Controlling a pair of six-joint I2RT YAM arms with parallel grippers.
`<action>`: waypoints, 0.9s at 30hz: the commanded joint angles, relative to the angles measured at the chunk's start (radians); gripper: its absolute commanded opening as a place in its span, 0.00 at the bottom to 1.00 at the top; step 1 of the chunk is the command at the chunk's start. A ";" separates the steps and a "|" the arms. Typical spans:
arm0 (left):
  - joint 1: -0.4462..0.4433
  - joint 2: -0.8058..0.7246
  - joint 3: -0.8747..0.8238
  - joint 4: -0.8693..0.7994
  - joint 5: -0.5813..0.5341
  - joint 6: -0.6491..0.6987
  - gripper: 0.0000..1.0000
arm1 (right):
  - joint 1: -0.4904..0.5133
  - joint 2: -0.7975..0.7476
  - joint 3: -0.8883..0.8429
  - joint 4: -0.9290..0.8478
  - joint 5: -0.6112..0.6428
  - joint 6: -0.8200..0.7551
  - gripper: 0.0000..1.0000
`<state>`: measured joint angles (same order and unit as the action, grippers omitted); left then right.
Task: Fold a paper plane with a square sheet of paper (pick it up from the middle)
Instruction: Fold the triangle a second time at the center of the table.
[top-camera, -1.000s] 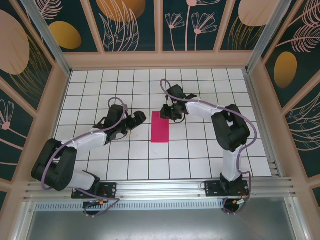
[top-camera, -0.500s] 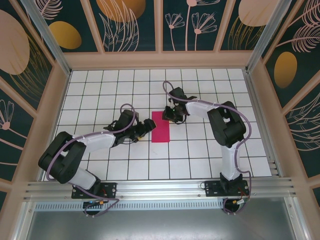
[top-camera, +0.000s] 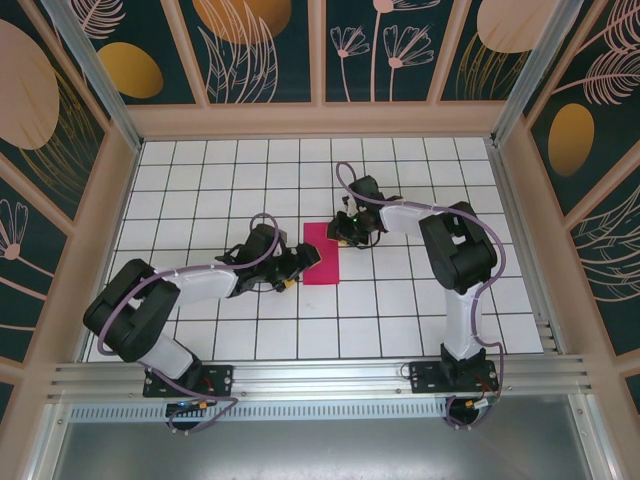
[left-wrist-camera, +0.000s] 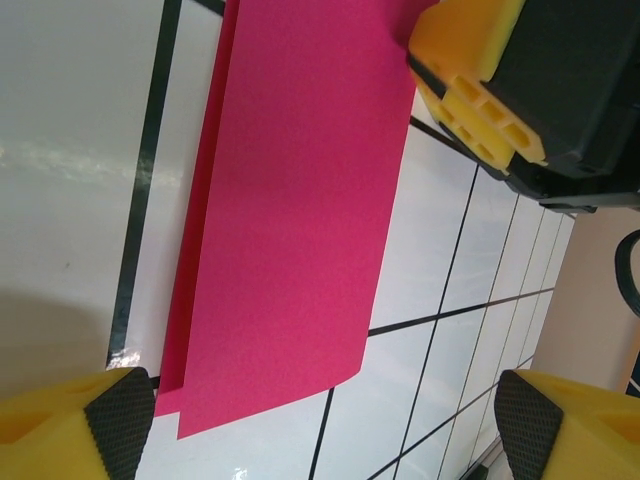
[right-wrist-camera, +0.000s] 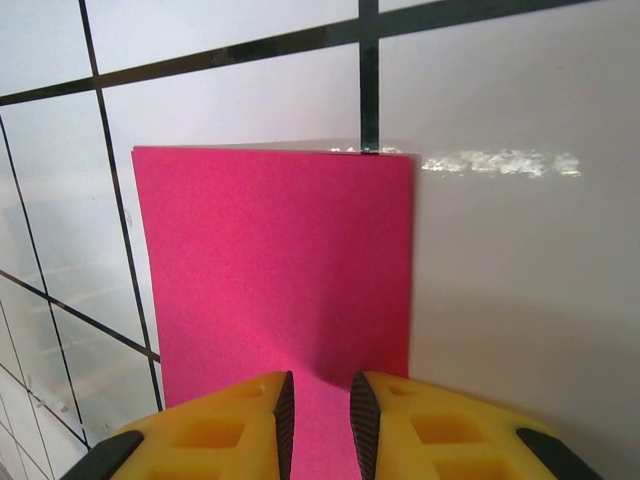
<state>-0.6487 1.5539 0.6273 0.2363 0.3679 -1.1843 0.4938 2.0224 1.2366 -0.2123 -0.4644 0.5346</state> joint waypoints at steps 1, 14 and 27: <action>-0.009 0.023 0.005 0.028 0.027 -0.023 0.90 | -0.011 0.040 -0.049 -0.047 0.068 0.010 0.27; -0.015 0.038 -0.004 0.154 0.104 -0.028 0.84 | -0.014 0.043 -0.054 -0.044 0.063 0.008 0.26; -0.014 0.067 0.051 0.276 0.133 0.002 0.82 | -0.014 0.042 -0.055 -0.045 0.046 -0.002 0.23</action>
<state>-0.6579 1.5913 0.6365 0.4442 0.4763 -1.2018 0.4858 2.0224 1.2259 -0.1993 -0.4805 0.5339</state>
